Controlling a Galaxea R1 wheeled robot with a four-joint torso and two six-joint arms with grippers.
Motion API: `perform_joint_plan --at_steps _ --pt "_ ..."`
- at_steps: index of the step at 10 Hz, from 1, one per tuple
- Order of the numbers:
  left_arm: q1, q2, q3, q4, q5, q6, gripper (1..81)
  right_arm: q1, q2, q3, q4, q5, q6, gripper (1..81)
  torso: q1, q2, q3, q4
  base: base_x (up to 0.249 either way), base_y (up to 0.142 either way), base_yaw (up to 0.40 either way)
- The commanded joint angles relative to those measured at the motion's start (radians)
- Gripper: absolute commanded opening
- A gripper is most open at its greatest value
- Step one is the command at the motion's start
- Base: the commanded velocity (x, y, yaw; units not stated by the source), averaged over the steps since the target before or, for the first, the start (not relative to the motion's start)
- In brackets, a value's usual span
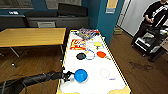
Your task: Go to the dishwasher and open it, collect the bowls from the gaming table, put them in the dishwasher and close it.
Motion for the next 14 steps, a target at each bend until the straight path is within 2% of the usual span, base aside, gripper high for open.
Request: perform_joint_plan --at_steps 1,4,7,8,11,12,13,14 --pt "-0.139 -0.008 0.017 -0.003 0.029 0.000 81.1 0.013 -0.043 0.018 -0.001 -0.072 -0.001 1.0 0.000 0.000 0.000 0.000 0.000 0.000 0.000" --pt "-0.139 0.012 0.003 0.003 0.032 0.000 81.1 0.015 -0.040 0.013 -0.003 -0.072 -0.001 1.0 0.000 0.000 0.000 0.000 0.000 0.000 0.000" --pt "-0.139 0.090 -0.058 0.020 0.038 0.002 81.1 0.013 -0.040 0.012 -0.003 -0.072 -0.002 1.0 0.000 0.000 0.000 0.000 0.000 0.000 0.000" --pt "-0.139 0.126 -0.086 0.020 0.068 0.003 81.1 0.013 -0.036 0.007 -0.003 -0.072 -0.004 1.0 0.000 0.000 0.000 0.000 0.000 0.000 0.000" --pt "-0.130 0.184 -0.135 0.020 0.071 0.006 81.1 0.013 -0.030 -0.004 -0.001 -0.072 -0.005 1.0 0.000 0.000 0.000 0.000 0.000 0.000 0.000" --pt "-0.124 0.192 -0.137 0.029 0.072 0.014 81.1 0.018 -0.030 -0.004 -0.003 -0.072 -0.007 1.0 0.000 0.000 0.000 0.000 0.000 0.000 0.000" --pt "-0.113 0.201 -0.124 0.080 0.092 0.017 81.1 0.019 -0.032 -0.007 -0.001 -0.072 -0.007 1.0 0.000 0.000 0.000 0.000 0.000 0.000 0.000" --pt "-0.101 0.202 -0.107 0.115 0.098 0.019 1.0 0.019 -0.030 -0.011 -0.001 -0.072 -0.005 1.0 0.001 0.000 0.000 0.000 0.000 0.000 0.000"
